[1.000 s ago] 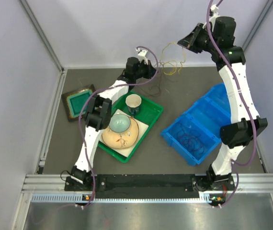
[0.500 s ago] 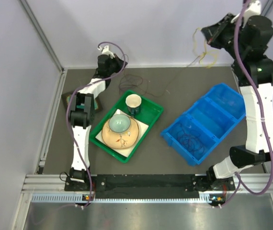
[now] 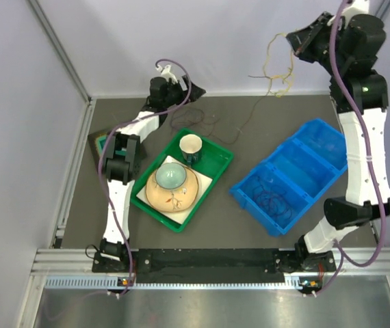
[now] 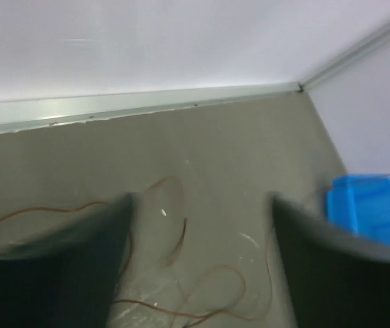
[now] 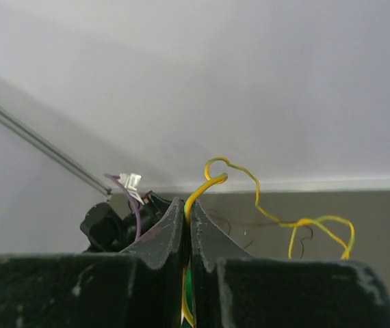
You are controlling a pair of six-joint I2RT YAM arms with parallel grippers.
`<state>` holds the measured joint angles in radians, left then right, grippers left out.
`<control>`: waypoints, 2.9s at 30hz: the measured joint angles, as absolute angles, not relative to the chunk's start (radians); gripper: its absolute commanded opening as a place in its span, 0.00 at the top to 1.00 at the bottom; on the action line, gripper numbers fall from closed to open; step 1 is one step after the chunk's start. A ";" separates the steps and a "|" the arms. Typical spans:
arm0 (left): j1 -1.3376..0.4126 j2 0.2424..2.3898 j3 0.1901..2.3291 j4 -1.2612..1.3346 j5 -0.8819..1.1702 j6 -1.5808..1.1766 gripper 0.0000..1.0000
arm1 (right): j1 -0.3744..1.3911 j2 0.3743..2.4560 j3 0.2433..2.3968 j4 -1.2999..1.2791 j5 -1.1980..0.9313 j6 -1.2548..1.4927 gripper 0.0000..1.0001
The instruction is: Untangle the cables
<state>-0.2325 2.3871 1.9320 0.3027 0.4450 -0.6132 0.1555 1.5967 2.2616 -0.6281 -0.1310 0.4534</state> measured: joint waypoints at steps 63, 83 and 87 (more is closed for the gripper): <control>-0.570 2.445 1.928 0.930 0.406 -0.070 0.04 | 0.163 1.650 2.210 -0.564 -0.414 0.601 1.00; -0.611 2.644 2.212 0.815 0.343 -0.131 1.00 | 0.174 1.649 2.199 -0.546 -0.437 0.631 1.00; -0.611 2.644 2.220 0.827 0.314 -0.136 1.00 | 0.175 1.649 2.199 -0.546 -0.437 0.631 1.00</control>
